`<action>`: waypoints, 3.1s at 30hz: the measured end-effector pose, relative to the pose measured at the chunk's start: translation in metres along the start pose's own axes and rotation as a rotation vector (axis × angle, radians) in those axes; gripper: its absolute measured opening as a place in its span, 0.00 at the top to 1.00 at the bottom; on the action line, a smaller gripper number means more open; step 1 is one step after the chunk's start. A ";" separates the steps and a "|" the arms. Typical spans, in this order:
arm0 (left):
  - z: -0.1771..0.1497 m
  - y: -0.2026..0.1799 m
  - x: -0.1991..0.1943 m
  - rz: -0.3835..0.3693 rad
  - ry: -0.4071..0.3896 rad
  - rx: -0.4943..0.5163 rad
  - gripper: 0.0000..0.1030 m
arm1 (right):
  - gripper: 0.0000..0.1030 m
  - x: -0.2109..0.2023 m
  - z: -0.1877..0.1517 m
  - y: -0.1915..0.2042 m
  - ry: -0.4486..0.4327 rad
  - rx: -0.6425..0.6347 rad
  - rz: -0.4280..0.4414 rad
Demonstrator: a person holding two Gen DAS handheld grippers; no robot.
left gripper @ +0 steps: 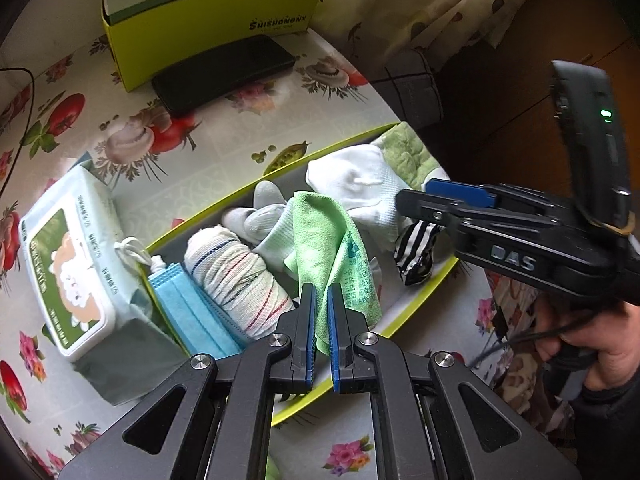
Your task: Organize soft objects
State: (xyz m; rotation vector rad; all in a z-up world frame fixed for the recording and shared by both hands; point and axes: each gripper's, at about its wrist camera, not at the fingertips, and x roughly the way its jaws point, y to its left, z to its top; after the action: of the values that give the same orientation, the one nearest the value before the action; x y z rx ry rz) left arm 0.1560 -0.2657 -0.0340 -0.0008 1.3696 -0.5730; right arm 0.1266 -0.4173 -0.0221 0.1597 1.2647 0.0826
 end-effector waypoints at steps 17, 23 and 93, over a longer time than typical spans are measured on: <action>-0.003 -0.004 -0.008 0.048 -0.025 0.007 0.94 | 0.59 -0.025 -0.021 0.016 -0.027 -0.030 0.032; -0.007 -0.002 -0.018 0.046 -0.044 -0.006 0.94 | 0.59 -0.030 -0.024 0.022 -0.038 -0.018 0.081; -0.064 -0.011 -0.084 0.236 -0.164 0.040 0.80 | 0.61 -0.069 -0.103 0.091 -0.085 -0.183 0.000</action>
State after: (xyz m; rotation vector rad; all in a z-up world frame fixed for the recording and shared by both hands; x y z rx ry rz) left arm 0.0856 -0.2216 0.0328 0.1420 1.1787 -0.3930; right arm 0.0105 -0.3303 0.0278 0.0052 1.1654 0.1894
